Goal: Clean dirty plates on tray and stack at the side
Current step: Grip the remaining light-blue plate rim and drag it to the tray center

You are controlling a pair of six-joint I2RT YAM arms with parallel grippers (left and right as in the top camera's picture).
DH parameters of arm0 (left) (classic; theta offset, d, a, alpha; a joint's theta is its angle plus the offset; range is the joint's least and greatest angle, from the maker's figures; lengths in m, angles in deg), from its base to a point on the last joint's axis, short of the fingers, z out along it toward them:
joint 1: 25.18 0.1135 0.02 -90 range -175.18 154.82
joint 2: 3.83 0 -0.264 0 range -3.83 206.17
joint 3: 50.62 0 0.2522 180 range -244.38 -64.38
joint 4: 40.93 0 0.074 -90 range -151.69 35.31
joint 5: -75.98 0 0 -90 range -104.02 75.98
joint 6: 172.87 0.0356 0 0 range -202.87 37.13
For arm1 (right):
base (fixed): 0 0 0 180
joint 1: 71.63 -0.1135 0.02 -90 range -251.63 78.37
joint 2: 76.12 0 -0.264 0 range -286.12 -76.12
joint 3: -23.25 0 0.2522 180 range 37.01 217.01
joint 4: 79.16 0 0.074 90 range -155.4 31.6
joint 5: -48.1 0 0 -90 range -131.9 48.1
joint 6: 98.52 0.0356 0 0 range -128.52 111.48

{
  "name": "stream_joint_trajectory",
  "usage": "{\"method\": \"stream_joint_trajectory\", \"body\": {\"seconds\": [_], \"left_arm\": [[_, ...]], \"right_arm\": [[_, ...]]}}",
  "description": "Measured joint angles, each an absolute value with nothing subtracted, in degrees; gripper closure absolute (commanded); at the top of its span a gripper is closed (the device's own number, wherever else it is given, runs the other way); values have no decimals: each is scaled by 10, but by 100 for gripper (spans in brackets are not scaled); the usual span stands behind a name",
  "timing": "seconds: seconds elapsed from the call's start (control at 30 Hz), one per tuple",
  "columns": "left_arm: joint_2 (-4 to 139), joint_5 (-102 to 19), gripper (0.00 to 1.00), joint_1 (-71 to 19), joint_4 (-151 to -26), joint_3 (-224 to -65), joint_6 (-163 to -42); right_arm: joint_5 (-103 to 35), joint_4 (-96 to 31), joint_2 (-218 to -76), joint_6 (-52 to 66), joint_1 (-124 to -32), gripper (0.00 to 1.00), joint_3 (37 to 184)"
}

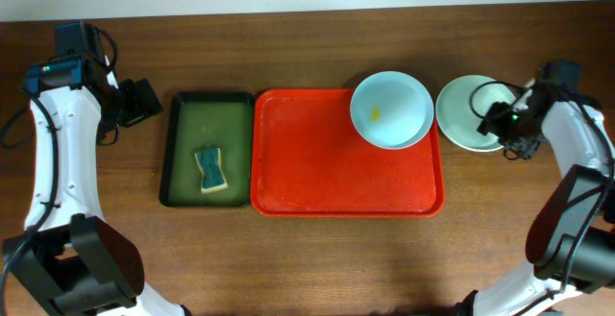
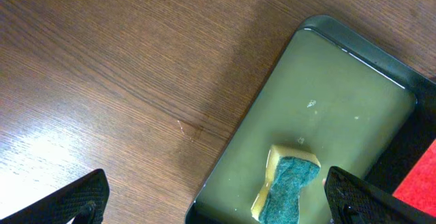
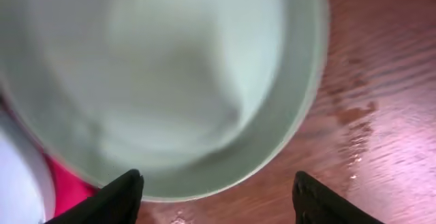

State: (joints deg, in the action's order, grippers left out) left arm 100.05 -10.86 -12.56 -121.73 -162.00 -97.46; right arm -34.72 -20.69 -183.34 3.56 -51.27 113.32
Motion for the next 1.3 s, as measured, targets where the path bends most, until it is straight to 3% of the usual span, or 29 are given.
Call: {"method": "stream_joint_trajectory", "body": {"seconds": [0.33, 0.67, 1.0, 1.3], "left_arm": [[1000, -109, 1, -126, -1218, -1620, -975], [1000, -109, 1, -126, -1217, -1620, -975], [1000, -109, 1, -126, -1218, -1620, -975], [1000, -109, 1, -126, -1218, -1620, -975]], "right_arm": [[-348, -227, -1833, -23, -723, 35, 1166], [-372, -232, -1841, 27, -734, 37, 1166], [-416, -245, -1916, 51, -734, 90, 1166], [-274, -151, -1916, 82, -739, 93, 1167]]}}
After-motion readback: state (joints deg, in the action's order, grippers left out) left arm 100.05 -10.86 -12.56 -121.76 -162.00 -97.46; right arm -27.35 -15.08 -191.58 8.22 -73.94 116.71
